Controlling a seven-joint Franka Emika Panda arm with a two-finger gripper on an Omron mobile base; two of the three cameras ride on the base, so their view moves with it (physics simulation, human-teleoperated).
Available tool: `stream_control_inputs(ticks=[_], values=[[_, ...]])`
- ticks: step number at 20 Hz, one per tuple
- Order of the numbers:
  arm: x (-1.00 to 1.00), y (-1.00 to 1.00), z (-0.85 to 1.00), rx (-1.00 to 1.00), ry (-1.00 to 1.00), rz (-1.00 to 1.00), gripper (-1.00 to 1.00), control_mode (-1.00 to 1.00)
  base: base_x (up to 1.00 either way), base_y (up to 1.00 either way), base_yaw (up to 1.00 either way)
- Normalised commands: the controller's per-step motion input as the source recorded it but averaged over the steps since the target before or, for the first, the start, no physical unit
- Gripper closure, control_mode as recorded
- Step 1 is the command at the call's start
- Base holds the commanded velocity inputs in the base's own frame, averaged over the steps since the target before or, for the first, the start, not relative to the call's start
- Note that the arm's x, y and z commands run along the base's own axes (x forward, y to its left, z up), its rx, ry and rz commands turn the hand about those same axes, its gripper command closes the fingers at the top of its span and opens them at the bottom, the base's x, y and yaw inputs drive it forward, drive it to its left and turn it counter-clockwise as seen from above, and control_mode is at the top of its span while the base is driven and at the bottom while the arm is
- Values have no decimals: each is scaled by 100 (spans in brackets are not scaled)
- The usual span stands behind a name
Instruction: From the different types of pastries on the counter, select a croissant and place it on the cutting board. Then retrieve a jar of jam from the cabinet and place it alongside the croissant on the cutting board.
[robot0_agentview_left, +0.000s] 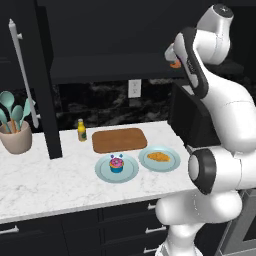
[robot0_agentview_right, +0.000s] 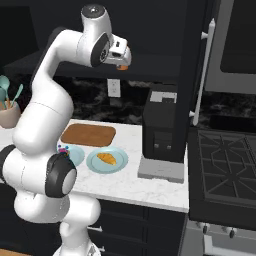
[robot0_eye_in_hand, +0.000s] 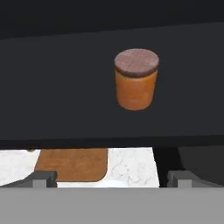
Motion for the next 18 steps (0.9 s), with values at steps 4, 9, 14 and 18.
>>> stream_control_inputs(ticks=[4,9,14,18], values=[[14,1,68,-17,6,31,-100,-100,0,0,0],[1,-20,-17,-5,-9,5,-100,-100,0,0,0],[-4,-52,-57,-4,-4,0,-100,-100,0,0,0],[-4,-26,-28,-5,-9,0,-100,-100,0,0,0]])
